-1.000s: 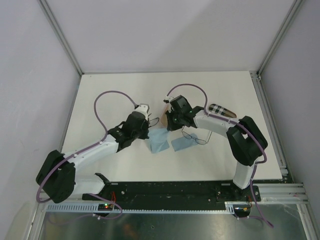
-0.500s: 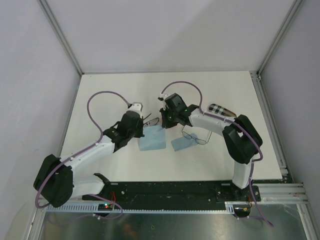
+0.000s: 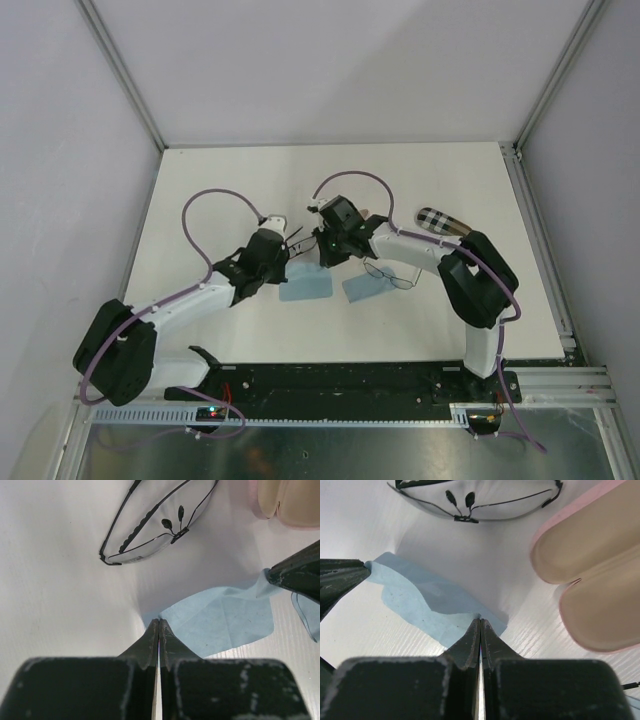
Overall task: Organize the sunglasses
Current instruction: Fold the glasses cleaning cloth at the center of the board, then pick up the folded cleaning cloth from the center of the board.
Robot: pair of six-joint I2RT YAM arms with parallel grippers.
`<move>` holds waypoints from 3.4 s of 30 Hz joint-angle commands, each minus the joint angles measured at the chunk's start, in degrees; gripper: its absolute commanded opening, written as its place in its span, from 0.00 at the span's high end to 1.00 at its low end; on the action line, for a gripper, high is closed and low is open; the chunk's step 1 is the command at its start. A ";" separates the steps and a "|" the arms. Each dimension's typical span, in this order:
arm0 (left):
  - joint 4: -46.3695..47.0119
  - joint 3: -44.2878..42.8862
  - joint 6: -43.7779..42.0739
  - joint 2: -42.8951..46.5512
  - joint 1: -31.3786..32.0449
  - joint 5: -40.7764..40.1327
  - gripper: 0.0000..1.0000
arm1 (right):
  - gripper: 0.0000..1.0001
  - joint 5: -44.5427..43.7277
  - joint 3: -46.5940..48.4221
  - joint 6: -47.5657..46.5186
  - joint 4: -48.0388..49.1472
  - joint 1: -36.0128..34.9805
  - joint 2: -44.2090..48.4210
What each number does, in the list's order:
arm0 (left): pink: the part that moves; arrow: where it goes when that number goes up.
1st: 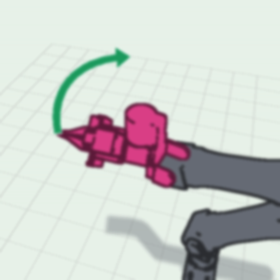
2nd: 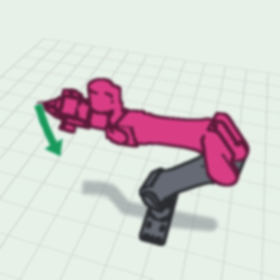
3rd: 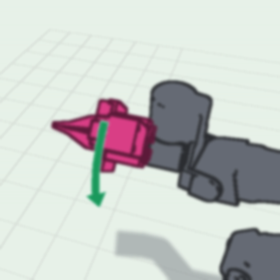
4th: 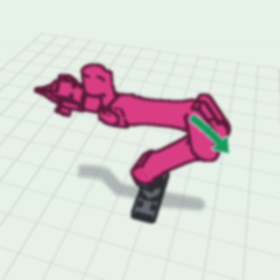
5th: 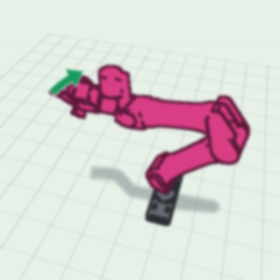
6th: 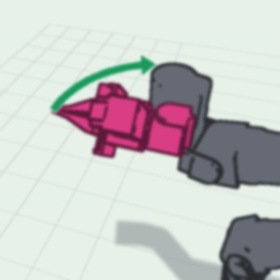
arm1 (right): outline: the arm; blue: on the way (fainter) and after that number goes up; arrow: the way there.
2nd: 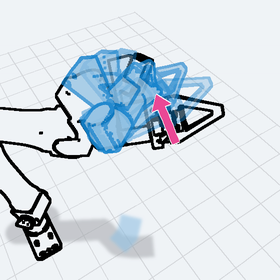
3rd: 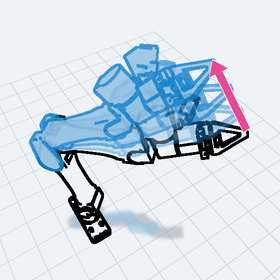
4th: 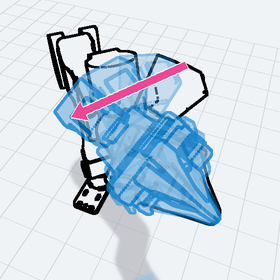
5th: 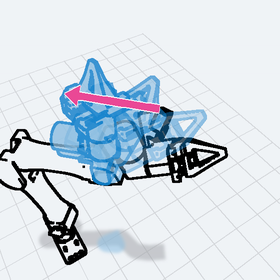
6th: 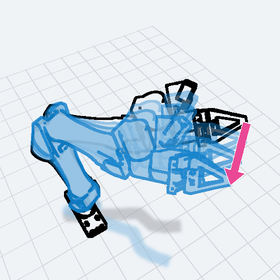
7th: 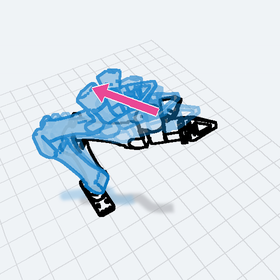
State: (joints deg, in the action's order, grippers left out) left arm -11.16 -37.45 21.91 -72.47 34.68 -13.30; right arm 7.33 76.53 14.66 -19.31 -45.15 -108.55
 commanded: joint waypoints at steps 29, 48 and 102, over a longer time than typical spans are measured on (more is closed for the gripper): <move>1.83 5.08 1.95 0.70 0.56 6.08 1.00 | 1.00 -2.03 -3.87 1.21 -2.78 -4.51 2.33; 0.17 7.86 6.48 5.46 0.59 9.67 0.76 | 0.76 0.87 -7.28 2.67 -1.24 -4.77 6.96; 1.23 -0.41 1.16 -7.28 -6.20 7.56 0.65 | 0.89 -1.65 -5.52 -2.75 4.20 -2.13 -3.40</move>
State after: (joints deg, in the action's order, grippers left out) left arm -11.51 -35.79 24.34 -79.59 29.34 -6.59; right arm 5.65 70.00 13.13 -14.66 -46.57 -110.28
